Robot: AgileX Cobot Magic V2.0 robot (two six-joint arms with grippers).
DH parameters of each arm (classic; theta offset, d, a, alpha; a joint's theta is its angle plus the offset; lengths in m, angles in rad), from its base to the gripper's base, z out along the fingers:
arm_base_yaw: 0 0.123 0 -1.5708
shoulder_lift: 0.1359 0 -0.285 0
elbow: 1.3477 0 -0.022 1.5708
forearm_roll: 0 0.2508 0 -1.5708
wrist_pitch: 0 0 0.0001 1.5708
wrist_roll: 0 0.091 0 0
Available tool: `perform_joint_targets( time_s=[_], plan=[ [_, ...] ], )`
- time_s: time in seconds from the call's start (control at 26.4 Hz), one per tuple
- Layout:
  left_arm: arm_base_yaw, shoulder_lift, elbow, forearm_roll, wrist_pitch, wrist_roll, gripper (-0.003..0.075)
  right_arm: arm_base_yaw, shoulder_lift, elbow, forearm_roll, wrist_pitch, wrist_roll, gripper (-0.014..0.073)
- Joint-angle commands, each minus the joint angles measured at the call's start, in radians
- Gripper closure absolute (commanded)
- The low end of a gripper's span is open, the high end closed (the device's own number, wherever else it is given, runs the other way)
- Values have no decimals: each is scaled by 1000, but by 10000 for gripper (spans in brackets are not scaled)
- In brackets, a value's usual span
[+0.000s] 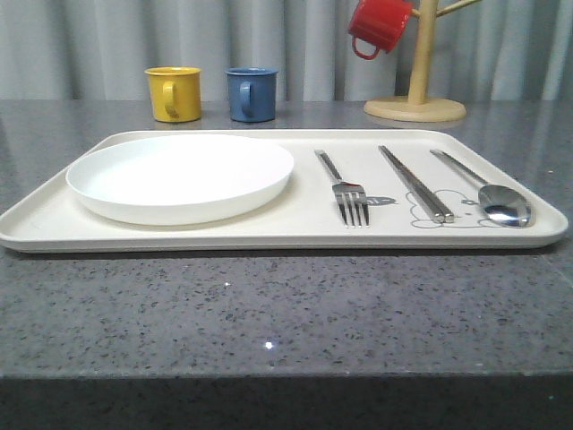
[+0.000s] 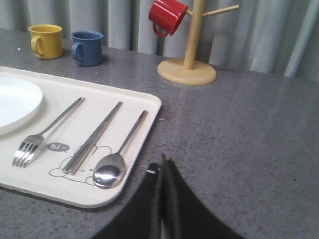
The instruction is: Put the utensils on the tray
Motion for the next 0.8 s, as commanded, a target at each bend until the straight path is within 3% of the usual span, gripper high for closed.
perform_joint_targets(
  time_s=[0.0, 0.27, 0.76],
  plan=[
    [2, -23, 2, -11, -85, -12, 738, -64, -36, 73, 4, -174, -6, 662],
    [2, -23, 2, -11, -85, -12, 738, -226, -170, 268, 40, -166, -6, 662],
    [2, -21, 2, -11, -85, -12, 738, -227, -169, 294, 41, -150, -6, 662]
  ],
)
